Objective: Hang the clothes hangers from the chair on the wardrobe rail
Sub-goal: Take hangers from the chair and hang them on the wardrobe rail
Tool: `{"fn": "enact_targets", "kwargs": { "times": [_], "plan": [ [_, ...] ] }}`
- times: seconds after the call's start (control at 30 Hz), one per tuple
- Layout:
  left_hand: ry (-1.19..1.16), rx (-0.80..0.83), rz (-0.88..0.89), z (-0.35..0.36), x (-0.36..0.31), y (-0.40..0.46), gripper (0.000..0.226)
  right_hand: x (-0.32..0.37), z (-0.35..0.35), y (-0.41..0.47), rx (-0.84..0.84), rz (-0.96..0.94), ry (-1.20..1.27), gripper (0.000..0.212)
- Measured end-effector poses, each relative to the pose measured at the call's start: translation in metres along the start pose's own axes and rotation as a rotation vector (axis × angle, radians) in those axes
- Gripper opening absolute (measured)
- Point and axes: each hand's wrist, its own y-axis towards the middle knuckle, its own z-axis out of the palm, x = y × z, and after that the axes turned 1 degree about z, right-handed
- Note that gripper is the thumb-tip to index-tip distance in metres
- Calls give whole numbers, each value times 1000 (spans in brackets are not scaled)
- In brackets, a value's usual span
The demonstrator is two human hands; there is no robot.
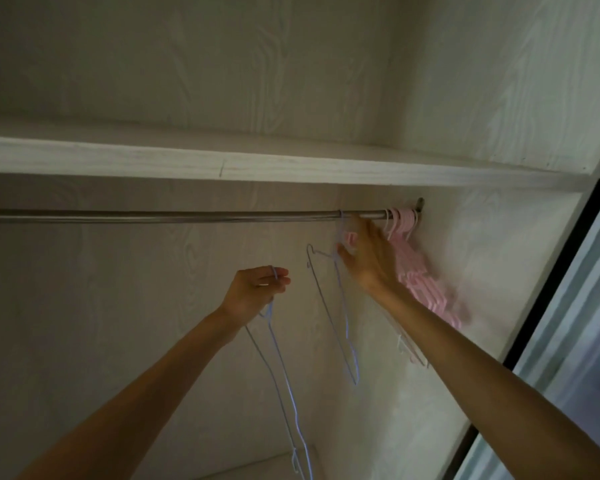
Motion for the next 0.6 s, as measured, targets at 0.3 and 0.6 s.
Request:
{"fn": "enact_targets", "kwargs": {
  "times": [0.3, 0.6],
  "plan": [
    [63, 17, -41, -7, 5, 6, 28, -4, 1, 49, 62, -298, -466, 58],
    [209, 21, 6, -13, -10, 5, 31, -37, -25, 55, 88, -200, -463, 72]
  ]
}}
